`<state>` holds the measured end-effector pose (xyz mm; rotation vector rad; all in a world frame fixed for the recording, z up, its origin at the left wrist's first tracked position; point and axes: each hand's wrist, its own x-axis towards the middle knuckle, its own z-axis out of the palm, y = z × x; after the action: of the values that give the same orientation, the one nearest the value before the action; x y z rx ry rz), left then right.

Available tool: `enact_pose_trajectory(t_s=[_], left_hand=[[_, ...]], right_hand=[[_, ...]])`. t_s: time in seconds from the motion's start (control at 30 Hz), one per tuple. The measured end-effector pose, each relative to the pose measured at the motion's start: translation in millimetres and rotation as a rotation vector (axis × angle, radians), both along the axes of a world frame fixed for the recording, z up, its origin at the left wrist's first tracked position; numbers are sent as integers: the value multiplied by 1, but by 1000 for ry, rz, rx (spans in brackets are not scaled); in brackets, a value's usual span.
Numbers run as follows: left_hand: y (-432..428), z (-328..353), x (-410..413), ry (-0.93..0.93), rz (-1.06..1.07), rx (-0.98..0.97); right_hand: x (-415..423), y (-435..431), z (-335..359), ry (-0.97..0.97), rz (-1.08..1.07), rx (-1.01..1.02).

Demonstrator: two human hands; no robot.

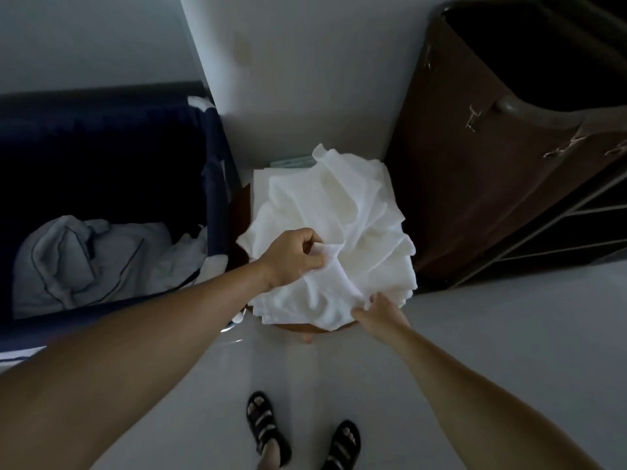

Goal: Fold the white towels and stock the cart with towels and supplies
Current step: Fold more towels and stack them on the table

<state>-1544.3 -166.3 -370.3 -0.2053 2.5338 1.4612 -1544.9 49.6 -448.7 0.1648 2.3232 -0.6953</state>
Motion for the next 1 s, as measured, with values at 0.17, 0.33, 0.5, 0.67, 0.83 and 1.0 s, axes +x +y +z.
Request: enact_pose_trajectory(t_s=[0.17,0.33,0.5,0.67,0.83,1.0], left_hand=[[8,-21,26,20,48,-102],[14,-15,38,52,81,-154],[18,14,36,98,98,-182],[18,46,36,162,141,-130],[5,89,32,239,145,-129],[-18,132,30,245,90,-80]], right_hand=[[6,3,-26,-89,-120,-162],[12,-1,-11,-69,-176,-332],[8,-14,44,-110,-477,-725],[-7,-32,102,-75,-645,-1014],[-24,-52,159,-24,-657,-1097],[-37,-79,208,-36,-562,-1230]])
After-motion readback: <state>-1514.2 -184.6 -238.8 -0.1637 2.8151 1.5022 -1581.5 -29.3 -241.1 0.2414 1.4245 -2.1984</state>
